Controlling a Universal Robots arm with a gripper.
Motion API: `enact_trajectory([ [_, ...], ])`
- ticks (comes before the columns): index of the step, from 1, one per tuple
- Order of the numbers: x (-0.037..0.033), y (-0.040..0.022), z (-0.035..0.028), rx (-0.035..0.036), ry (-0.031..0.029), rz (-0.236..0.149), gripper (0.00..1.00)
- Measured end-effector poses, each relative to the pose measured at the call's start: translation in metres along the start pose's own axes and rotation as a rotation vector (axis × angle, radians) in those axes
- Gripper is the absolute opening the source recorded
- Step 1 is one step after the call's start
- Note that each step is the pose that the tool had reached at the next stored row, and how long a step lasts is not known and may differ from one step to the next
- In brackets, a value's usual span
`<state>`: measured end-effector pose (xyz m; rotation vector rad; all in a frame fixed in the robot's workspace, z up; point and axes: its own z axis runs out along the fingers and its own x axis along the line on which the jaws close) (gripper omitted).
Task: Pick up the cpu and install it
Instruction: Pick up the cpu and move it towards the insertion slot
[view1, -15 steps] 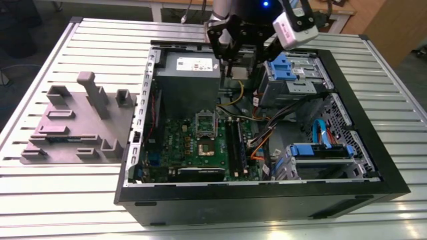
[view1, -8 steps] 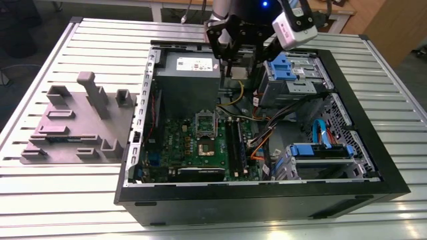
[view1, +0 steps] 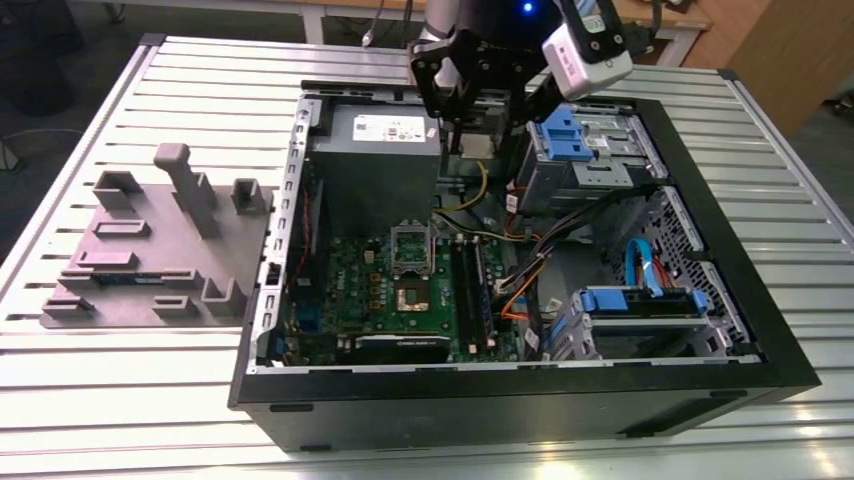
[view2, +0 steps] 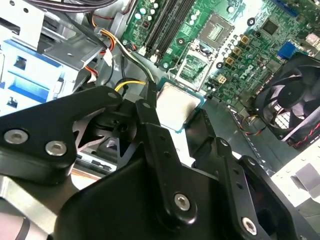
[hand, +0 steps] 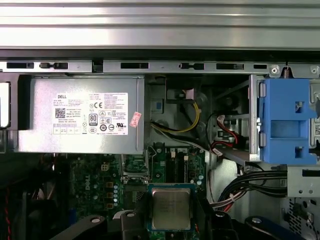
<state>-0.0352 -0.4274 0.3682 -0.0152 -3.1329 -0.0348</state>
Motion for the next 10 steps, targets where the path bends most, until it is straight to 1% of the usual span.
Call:
enact_trajectory([
  [1, 0.0002, 0.0, 0.0, 0.0, 0.0, 0.0, 0.47],
  [2, 0.0117, -0.0001, 0.0001, 0.0, 0.0, 0.0, 0.47],
  [3, 0.0148, -0.0001, 0.0001, 0.0, 0.0, 0.0, 0.47],
  [10, 0.0162, -0.0001, 0.0001, 0.0, 0.0, 0.0, 0.47],
])
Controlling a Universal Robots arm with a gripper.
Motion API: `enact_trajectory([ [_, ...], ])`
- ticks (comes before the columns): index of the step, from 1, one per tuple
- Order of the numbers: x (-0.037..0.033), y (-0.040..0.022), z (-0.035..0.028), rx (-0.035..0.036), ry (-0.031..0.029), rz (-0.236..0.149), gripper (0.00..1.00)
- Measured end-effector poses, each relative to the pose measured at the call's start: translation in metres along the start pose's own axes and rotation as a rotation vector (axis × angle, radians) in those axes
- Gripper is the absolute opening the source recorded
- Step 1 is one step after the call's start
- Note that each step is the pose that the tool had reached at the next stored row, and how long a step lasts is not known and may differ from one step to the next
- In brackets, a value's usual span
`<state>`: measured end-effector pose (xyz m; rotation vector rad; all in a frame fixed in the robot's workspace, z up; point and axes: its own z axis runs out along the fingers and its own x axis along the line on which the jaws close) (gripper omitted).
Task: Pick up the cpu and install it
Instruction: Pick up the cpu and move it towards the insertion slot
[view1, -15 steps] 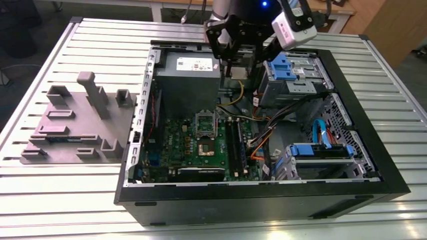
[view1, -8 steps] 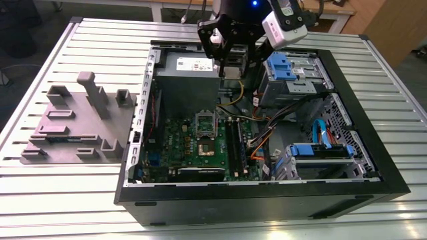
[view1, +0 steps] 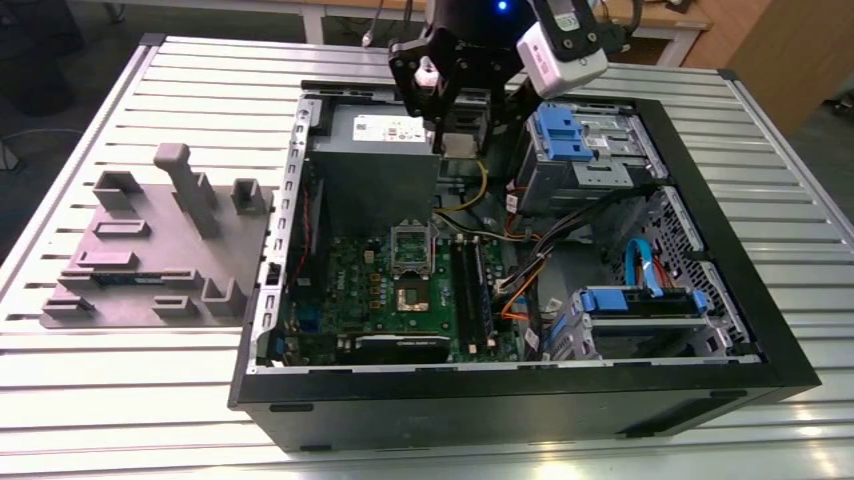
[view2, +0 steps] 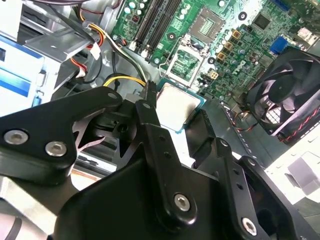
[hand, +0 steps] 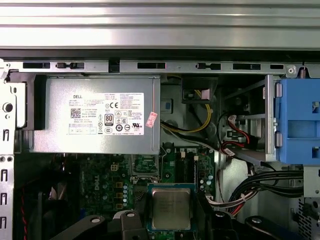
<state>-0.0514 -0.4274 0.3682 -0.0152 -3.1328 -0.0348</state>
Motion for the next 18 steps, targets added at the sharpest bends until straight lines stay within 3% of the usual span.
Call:
enact_trajectory([
  [18, 0.0035, 0.0, 0.0, 0.0, -0.0001, 0.0, 0.47],
])
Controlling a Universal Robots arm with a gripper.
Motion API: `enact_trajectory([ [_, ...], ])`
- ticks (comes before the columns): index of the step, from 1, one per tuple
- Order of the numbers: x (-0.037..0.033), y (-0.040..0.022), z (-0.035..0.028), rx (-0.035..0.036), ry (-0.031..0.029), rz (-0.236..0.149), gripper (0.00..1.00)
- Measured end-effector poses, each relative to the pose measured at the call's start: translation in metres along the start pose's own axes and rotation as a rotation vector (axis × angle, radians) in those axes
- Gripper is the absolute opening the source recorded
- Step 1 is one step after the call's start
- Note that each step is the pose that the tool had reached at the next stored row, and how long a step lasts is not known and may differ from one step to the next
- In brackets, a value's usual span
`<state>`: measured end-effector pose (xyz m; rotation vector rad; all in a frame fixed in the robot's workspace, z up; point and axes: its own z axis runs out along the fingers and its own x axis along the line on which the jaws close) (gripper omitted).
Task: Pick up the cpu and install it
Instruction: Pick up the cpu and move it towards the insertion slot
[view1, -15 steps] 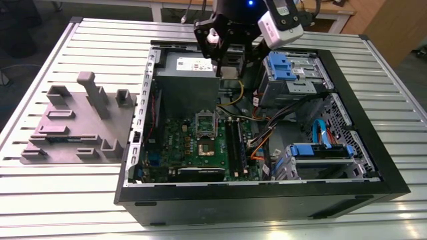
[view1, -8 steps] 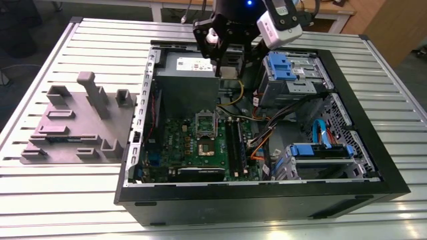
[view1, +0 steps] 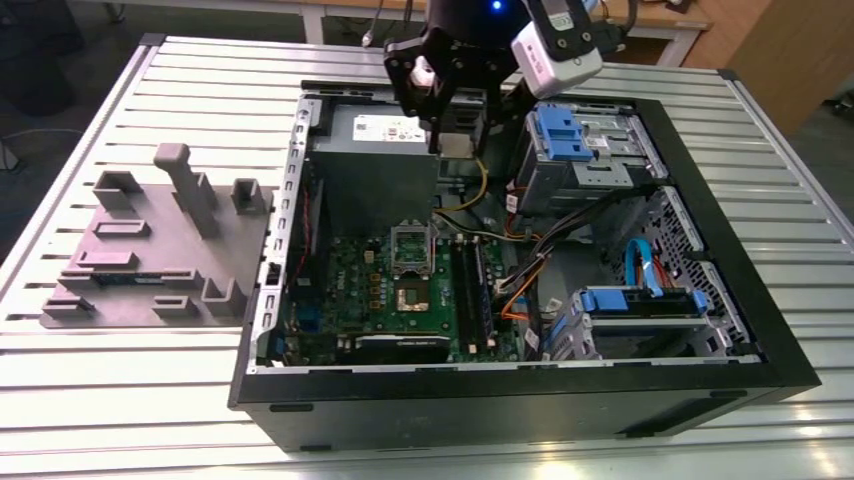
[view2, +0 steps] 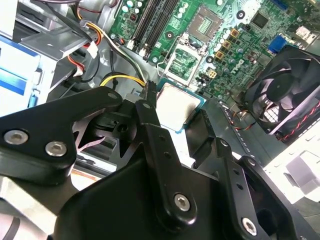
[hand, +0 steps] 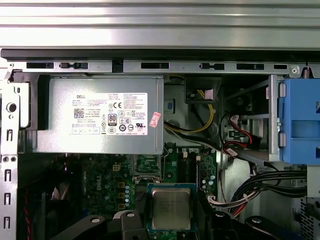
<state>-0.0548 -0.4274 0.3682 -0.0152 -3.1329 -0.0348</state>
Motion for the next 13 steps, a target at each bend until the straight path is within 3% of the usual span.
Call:
enact_trajectory([
  [13, 0.0025, 0.0, 0.0, 0.0, 0.0, 0.0, 0.47],
])
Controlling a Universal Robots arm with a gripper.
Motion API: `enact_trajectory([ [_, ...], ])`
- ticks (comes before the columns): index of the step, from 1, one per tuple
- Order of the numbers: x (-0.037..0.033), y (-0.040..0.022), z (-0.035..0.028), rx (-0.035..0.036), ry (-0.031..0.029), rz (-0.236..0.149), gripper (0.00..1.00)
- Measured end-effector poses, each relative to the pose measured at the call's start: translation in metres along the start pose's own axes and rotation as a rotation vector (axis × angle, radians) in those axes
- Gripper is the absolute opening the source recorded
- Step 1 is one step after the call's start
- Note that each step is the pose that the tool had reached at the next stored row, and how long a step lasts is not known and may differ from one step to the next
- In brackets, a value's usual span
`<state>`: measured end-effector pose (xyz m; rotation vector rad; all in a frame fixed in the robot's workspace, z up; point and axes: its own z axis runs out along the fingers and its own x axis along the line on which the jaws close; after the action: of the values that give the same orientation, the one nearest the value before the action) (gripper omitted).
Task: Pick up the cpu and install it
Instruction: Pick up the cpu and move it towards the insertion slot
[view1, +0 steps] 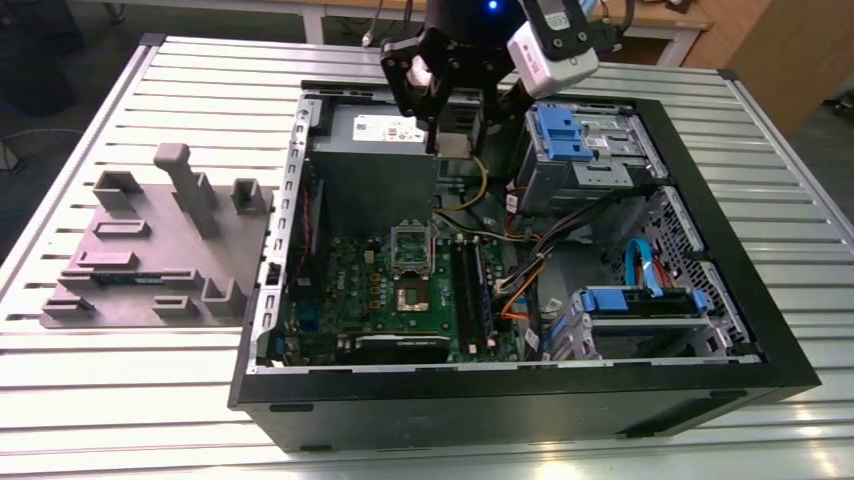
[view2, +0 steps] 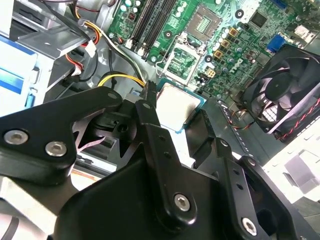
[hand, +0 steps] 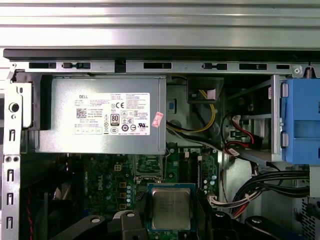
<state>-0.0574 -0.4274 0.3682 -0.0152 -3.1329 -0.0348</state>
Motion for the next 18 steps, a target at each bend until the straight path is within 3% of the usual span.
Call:
enact_trajectory([
  [18, 0.0035, 0.0, 0.0, 0.0, 0.0, 0.0, 0.47],
])
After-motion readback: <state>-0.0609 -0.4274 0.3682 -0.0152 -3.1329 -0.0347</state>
